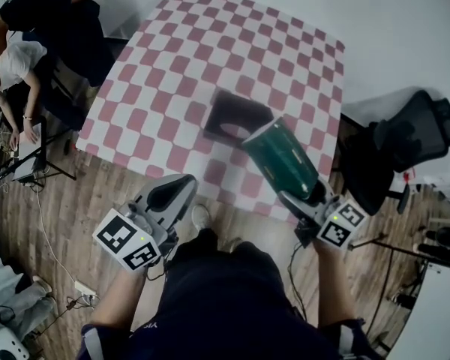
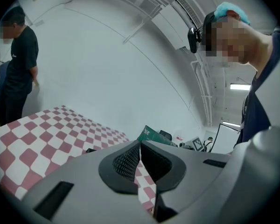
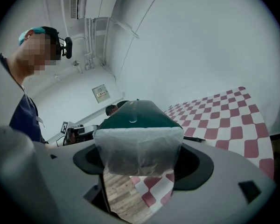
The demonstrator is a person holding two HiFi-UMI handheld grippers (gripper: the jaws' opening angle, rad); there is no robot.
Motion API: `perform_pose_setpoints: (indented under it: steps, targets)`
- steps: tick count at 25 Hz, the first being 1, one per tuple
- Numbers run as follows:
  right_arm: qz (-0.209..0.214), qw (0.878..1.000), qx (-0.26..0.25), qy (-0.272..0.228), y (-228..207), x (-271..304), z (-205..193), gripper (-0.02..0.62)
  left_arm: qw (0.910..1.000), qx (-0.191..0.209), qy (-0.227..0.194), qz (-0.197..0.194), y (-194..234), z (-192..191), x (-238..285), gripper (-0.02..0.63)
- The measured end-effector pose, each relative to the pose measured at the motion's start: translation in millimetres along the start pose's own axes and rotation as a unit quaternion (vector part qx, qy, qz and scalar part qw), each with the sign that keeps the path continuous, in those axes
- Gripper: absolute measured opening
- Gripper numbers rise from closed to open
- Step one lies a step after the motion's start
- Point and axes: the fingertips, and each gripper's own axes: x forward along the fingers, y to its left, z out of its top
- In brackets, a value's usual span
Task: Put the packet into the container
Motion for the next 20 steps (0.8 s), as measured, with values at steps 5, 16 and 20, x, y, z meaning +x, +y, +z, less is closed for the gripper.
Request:
perform_pose_setpoints:
  steps: [5, 16, 20]
  targets:
    - [-0.009, 0.999, -0.037, 0.027, -5, -5, -4, 0.420, 1.0000, -0.004, 0.004, 0.000, -11, -6, 3, 0.032]
    - [0.021, 0.987, -0.129, 0.096, -66, 62, 12, 0.420, 0.9981, -0.032, 0.008, 0.052, 36, -13, 40, 0.032]
    - [0.046, 0.975, -0.169, 0.135, -85, 85, 4, 0.420, 0.9962, -0.040, 0.006, 0.077, 39, -19, 48, 0.032]
